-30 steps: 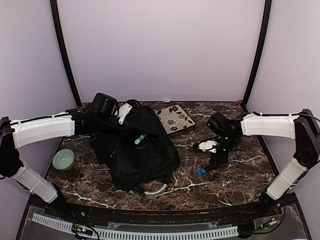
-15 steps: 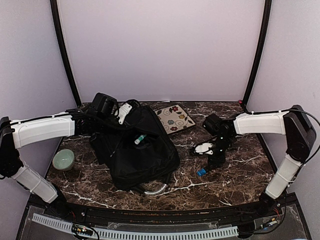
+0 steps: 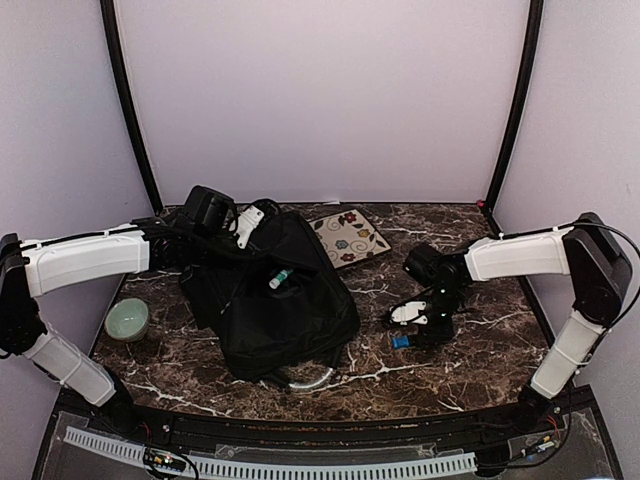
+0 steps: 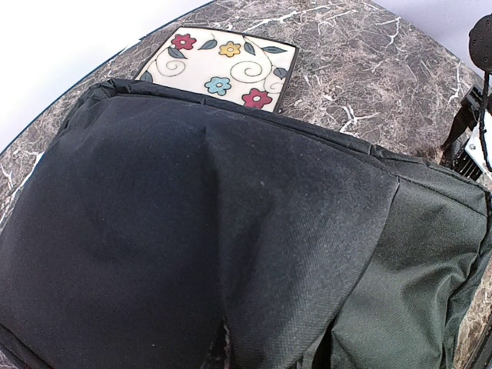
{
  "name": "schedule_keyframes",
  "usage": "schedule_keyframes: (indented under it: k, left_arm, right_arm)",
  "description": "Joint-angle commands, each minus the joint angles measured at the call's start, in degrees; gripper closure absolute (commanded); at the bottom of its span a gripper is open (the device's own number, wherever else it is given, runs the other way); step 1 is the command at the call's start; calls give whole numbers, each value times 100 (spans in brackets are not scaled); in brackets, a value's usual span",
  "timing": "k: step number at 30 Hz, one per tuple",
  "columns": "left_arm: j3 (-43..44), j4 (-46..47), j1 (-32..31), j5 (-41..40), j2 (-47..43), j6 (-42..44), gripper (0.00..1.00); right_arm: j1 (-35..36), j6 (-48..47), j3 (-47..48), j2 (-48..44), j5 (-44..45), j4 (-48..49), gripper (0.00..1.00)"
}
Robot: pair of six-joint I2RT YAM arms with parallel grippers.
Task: Pack the student bag
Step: Grab the pen from the center of the board, then place the pen in the lower front pocket of the bag.
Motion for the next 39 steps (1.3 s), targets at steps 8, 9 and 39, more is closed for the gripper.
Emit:
schedule_keyframes:
  k: [8, 9, 39]
  left_arm:
    - [216, 479, 19, 261, -283, 11, 100]
    - [216, 478, 19, 261, -290, 11, 100]
    - [207, 495, 19, 247, -317, -7, 100]
  right_arm:
    - [270, 389, -130, -78, 222, 401, 53]
    - [296, 406, -134, -76, 241, 423, 53]
    - [2102, 571, 3502, 397, 214, -132, 80]
